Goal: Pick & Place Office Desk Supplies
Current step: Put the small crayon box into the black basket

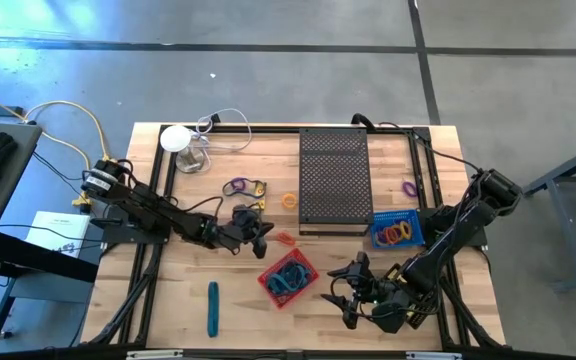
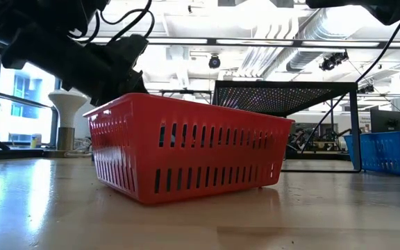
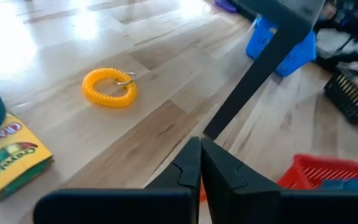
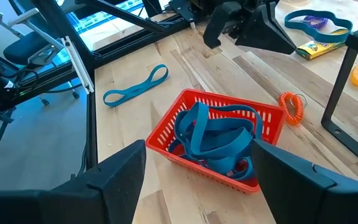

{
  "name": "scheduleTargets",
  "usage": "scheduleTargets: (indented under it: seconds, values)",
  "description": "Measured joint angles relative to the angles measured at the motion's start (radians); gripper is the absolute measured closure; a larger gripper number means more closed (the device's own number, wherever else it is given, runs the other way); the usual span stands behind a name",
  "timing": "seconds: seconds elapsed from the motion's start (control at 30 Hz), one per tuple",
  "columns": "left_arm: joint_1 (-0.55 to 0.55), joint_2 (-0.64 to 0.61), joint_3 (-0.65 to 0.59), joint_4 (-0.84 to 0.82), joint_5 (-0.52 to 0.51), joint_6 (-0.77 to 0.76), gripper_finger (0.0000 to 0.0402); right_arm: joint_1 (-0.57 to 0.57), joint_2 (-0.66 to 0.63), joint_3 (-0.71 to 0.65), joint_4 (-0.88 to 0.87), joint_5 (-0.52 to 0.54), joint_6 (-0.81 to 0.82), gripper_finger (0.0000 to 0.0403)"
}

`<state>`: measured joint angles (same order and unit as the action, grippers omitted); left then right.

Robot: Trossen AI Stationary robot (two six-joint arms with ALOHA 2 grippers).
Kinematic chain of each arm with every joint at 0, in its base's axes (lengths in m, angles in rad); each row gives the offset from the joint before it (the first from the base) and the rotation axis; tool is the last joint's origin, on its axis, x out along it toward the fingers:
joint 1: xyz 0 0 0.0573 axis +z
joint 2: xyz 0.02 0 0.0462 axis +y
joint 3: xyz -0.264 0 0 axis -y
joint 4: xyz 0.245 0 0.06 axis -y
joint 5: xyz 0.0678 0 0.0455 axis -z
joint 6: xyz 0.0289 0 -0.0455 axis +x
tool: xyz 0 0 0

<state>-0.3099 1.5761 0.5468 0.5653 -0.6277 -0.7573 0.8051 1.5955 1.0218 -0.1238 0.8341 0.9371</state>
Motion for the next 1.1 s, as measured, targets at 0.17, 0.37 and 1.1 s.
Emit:
scheduleTargets:
  seconds: [0.17,0.37,1.1]
  values:
    - [0.0,0.0,0.0,-0.026,-0.006,0.024,0.035,0.0,0.0,0.0,0.0,0.0,-0.001,0.0127]
    - [0.0,0.0,0.0,-0.036,-0.095,0.028,0.0237,0.0,0.0,0.0,0.0,0.0,-0.01,0.0127]
    - [-0.014,0.026,0.0,-0.328,-0.277,-0.097,0.011,0.0,0.0,0.0,0.0,0.0,-0.01,0.0127]
